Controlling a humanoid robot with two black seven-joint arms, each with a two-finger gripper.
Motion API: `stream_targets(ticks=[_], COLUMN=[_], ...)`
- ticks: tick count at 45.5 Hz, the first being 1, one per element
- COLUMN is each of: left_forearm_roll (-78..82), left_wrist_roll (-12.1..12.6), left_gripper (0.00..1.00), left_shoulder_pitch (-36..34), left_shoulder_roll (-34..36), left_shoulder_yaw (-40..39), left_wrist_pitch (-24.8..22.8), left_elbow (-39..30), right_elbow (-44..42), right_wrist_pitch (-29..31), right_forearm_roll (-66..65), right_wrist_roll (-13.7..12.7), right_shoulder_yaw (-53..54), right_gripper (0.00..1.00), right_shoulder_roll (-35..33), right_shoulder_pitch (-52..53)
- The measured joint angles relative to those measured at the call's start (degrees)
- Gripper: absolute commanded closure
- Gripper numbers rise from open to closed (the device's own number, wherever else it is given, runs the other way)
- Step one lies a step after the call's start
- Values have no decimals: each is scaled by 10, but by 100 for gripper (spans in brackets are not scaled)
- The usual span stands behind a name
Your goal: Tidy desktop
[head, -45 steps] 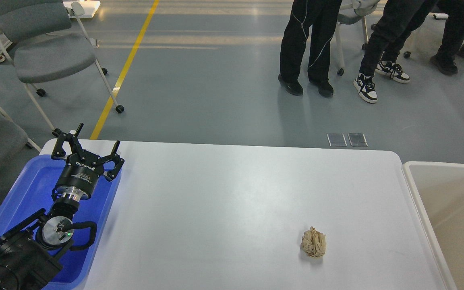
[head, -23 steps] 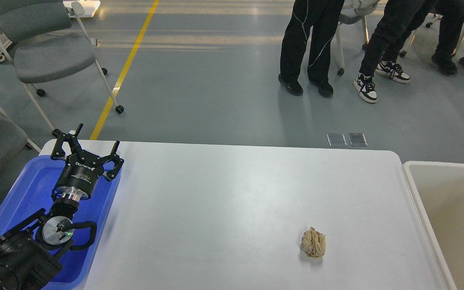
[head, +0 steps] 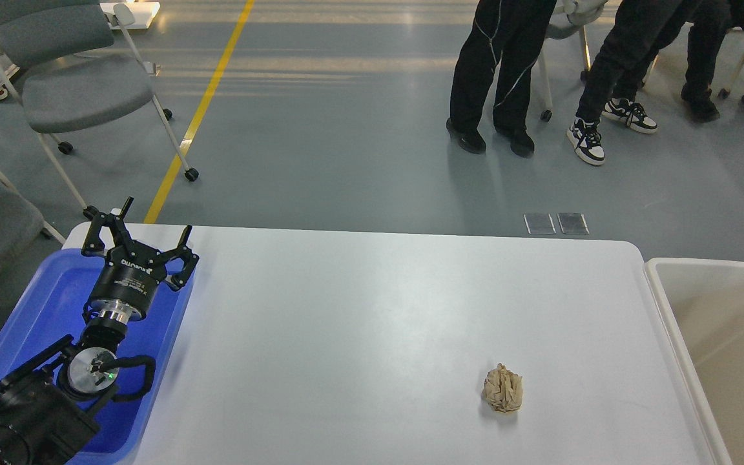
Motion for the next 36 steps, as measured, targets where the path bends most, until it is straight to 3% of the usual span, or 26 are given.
stream_targets(ticks=[18, 27, 36], left_forearm_roll=[0, 0, 0], left_wrist_roll=[0, 0, 0], left_gripper=[0, 0, 0], left_shoulder_pitch=[0, 0, 0], left_shoulder_roll=[0, 0, 0], left_shoulder_yaw=[0, 0, 0], left_wrist_pitch=[0, 0, -1], left_elbow=[0, 0, 0], right_elbow=[182, 209, 212], right_wrist_pitch=[3, 7, 9], right_forearm_roll=[-217, -259, -274], right_wrist_roll=[30, 77, 99], right_shoulder_yaw=[182, 205, 213], right_gripper=[0, 0, 0], right_shoulder_roll=[122, 171, 225], right_shoulder_pitch=[-78, -95, -97])
